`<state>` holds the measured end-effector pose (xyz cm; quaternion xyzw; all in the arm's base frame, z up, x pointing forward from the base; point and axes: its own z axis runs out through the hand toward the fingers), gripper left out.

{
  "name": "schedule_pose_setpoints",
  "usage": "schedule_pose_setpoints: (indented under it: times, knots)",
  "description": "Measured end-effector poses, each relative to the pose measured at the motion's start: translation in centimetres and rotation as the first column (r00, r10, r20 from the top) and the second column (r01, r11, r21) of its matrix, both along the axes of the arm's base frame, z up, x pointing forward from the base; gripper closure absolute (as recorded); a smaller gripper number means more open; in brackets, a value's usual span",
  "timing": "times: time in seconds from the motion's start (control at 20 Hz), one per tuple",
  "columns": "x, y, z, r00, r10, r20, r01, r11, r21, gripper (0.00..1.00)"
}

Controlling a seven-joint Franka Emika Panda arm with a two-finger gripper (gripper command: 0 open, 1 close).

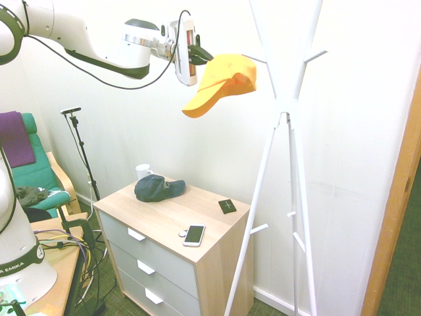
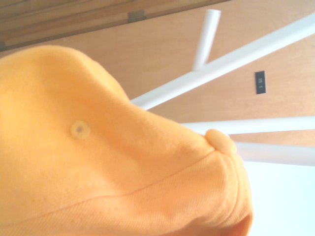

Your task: Hang the cap

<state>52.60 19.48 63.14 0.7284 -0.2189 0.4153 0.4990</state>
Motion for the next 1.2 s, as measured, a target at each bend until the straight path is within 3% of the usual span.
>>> schedule_pose_setpoints:
  times: [0.35, 0.5, 0.85, 1.05, 1.2]
  knots:
    - [-1.4, 0.8, 3.2, 0.997, -0.054, 0.058, 0.057, 0.998, -0.041, 1.0]
    - [-1.6, 0.5, 4.6, 0.99, -0.077, 0.119, 0.084, 0.995, -0.055, 1.0]
    - [-0.8, -1.6, 5.8, 0.953, -0.128, 0.273, 0.125, 0.992, 0.029, 1.0]
    - [0.2, -2.8, 5.4, 0.936, -0.138, 0.323, 0.112, 0.989, 0.096, 1.0]
    - [0.9, -4.8, 4.9, 0.93, -0.179, 0.322, 0.135, 0.979, 0.156, 1.0]
